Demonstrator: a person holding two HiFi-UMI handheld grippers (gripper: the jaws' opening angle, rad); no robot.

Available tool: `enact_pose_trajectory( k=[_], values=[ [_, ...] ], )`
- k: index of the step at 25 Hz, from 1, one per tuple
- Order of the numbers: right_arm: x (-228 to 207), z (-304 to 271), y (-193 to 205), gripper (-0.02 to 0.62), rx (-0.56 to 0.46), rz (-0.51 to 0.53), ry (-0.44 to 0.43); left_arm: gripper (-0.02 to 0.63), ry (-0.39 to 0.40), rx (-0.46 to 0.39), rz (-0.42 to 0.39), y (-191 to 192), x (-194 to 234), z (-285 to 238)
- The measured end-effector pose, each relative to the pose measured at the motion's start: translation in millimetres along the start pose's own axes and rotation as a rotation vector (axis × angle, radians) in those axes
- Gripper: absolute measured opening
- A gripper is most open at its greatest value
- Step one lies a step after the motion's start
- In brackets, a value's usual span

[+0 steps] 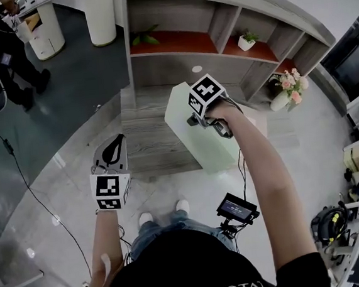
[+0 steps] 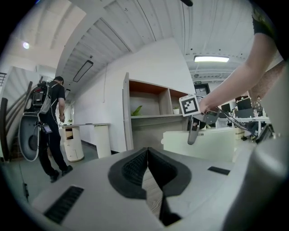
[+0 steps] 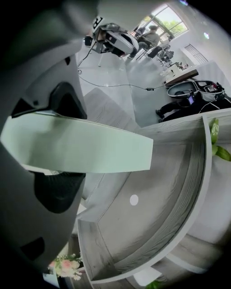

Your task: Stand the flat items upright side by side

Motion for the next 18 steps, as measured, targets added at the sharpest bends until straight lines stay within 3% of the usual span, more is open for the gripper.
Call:
enact_pose_trajectory(
  k=[5,8,11,15,18],
  values=[
    [-6.5,-22.4,-11.8,0.348,0.046,-0.057,-0.004,0.012,-0.042,0.024,0.007,7.4,5.9,13.0],
    [-6.9,-26.1,-14.6,0.285,0.082,-0.074,0.022,0.012,-0.067,0.026,0.011,6.6,12.9,18.2],
    [-3.7,-23.8,-15.8,0.274,0.083,-0.081,0.033,0.012,-0.079,0.015,0.014,3.9,18.0,21.4],
    [-1.0,-10.9,-18.9,0.275,0.021,-0.097,0.077,0.012,-0.073,-0.001,0.008,-1.8,20.8,20.7],
    [2.4,9.2,-23.5,0.275,-0.089,-0.114,0.098,0.012,-0.065,-0.018,0.006,-4.8,22.3,19.9]
  ],
)
Point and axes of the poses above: the fingertips, and each gripper's own axes: z backward along the fingers, x to its left, y out of its underside, the point moved 9 cm from there along z, backward along the fingers
